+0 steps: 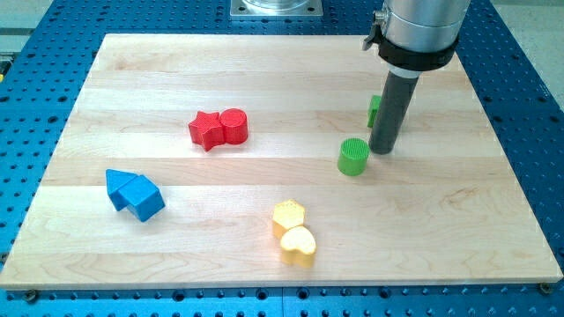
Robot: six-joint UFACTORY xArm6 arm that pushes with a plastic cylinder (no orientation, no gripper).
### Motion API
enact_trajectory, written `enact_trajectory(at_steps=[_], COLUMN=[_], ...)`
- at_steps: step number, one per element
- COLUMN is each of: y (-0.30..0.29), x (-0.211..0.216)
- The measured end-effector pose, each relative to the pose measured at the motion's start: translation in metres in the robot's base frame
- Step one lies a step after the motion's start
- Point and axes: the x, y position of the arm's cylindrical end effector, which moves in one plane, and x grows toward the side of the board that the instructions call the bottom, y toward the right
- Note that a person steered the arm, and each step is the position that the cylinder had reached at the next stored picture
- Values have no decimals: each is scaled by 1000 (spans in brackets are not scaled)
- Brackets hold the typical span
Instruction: Slide the green circle to the bottom right side of the green star
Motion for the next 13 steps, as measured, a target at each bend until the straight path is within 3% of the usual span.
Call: enact_trajectory(at_steps=[2,4,5,6,7,8,9,10,11,12,13], y=[-9,-102,-111,-167,-145,-71,-9,22,-5,-67,-149], x=[8,6,6,17,56,40,-7,-22,-20,-46,-98])
